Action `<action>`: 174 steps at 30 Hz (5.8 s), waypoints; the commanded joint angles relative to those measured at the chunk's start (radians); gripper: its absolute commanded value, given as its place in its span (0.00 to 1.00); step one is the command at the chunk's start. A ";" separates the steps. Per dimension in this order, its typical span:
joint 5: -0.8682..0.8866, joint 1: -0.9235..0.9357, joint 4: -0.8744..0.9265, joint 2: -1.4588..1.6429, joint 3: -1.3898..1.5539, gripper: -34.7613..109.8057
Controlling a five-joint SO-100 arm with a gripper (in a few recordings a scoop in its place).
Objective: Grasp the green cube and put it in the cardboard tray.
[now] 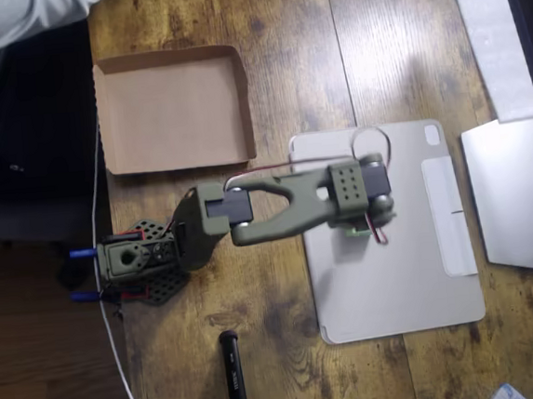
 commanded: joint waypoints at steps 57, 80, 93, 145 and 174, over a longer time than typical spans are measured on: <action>-0.020 0.060 -0.425 0.077 0.359 0.32; -0.005 0.011 -0.420 0.118 0.281 0.30; 0.058 -0.216 -0.239 0.232 0.232 0.32; 0.149 -1.285 0.061 0.555 0.476 0.37; 0.092 -1.003 0.021 0.623 0.486 0.41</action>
